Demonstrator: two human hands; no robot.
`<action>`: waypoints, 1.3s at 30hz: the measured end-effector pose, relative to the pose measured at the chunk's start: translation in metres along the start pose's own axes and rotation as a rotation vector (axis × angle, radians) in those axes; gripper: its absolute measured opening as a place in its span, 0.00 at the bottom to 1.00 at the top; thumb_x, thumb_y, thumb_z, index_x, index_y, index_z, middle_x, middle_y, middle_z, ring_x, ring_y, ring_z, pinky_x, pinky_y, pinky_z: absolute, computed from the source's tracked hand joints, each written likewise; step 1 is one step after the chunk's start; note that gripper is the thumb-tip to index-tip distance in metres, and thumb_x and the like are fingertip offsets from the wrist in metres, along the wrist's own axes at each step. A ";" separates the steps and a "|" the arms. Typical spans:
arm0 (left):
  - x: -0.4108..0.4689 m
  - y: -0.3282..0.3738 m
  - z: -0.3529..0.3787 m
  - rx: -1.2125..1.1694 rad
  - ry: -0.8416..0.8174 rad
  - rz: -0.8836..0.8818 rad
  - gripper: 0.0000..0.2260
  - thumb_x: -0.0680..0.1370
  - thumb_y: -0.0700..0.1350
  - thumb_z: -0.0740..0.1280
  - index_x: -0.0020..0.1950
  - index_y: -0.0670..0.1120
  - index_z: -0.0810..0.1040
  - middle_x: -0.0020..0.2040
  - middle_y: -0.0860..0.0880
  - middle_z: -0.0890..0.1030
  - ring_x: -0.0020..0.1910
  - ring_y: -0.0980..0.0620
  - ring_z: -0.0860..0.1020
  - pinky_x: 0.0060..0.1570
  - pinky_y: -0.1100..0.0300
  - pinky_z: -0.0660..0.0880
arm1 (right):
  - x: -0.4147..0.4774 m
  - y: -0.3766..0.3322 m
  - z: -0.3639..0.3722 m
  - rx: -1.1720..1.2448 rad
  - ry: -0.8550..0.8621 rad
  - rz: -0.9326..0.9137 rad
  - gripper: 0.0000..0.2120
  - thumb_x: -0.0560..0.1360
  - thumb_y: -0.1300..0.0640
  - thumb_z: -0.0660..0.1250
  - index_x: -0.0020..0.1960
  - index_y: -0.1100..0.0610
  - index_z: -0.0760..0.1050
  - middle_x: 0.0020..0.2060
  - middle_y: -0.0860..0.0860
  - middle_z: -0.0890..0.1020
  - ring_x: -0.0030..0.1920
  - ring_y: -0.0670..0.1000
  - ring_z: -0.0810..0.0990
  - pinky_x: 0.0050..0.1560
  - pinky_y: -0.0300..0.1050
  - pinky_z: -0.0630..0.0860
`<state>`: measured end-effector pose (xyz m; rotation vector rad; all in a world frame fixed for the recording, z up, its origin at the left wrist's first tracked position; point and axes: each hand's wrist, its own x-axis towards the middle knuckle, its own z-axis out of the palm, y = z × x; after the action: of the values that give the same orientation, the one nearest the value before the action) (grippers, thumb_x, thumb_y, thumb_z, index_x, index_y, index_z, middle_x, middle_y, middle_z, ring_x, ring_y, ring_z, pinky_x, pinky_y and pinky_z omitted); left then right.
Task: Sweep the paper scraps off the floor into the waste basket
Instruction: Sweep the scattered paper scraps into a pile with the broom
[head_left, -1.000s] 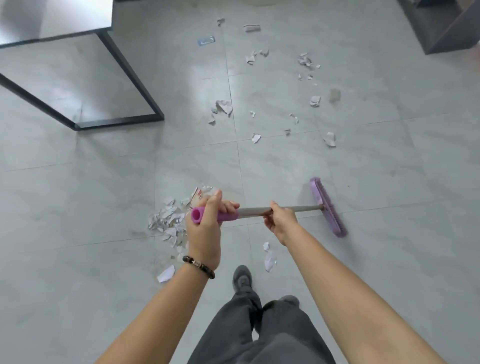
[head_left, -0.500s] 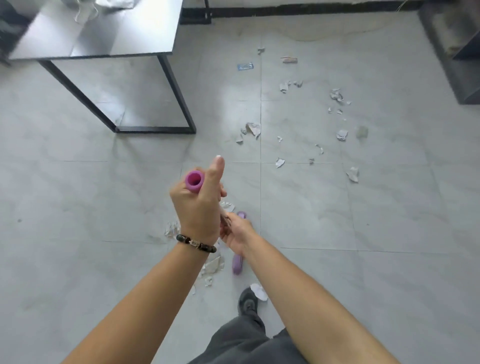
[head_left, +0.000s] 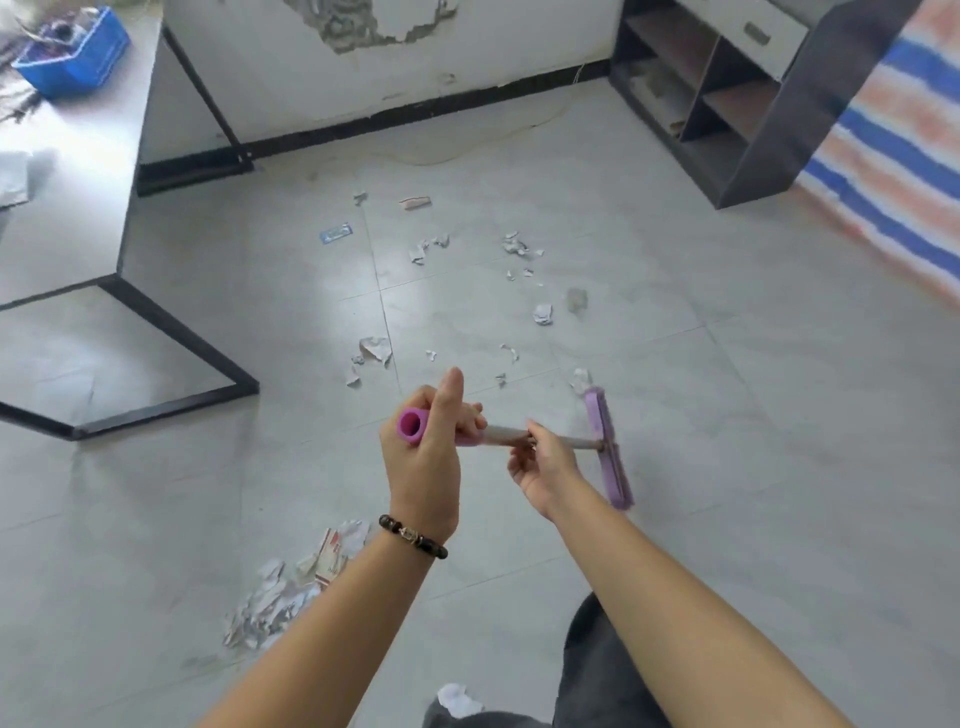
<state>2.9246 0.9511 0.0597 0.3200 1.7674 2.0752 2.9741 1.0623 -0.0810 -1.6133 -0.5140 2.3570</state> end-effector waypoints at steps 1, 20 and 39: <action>0.009 -0.010 0.029 0.009 -0.003 -0.023 0.18 0.77 0.47 0.68 0.30 0.40 0.71 0.26 0.47 0.74 0.33 0.45 0.76 0.45 0.55 0.77 | 0.013 -0.030 -0.013 -0.015 0.000 0.001 0.10 0.79 0.57 0.66 0.41 0.57 0.71 0.32 0.52 0.74 0.30 0.47 0.73 0.25 0.37 0.72; 0.193 -0.060 0.260 0.214 0.114 -0.049 0.12 0.77 0.49 0.66 0.40 0.44 0.83 0.43 0.47 0.86 0.46 0.45 0.83 0.53 0.40 0.78 | 0.191 -0.325 0.022 -0.464 -0.070 -0.079 0.05 0.79 0.59 0.64 0.51 0.59 0.70 0.34 0.53 0.74 0.31 0.47 0.74 0.31 0.38 0.74; 0.384 -0.100 0.366 0.202 0.579 -0.258 0.12 0.75 0.46 0.65 0.39 0.39 0.82 0.40 0.45 0.86 0.46 0.47 0.83 0.55 0.41 0.77 | 0.354 -0.457 0.129 -1.031 -0.264 0.180 0.08 0.79 0.55 0.64 0.49 0.60 0.75 0.34 0.53 0.77 0.30 0.46 0.74 0.31 0.38 0.74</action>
<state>2.7483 1.4569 -0.0043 -0.4847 2.2037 1.9200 2.7247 1.5956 -0.1491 -1.6926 -1.9537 2.6014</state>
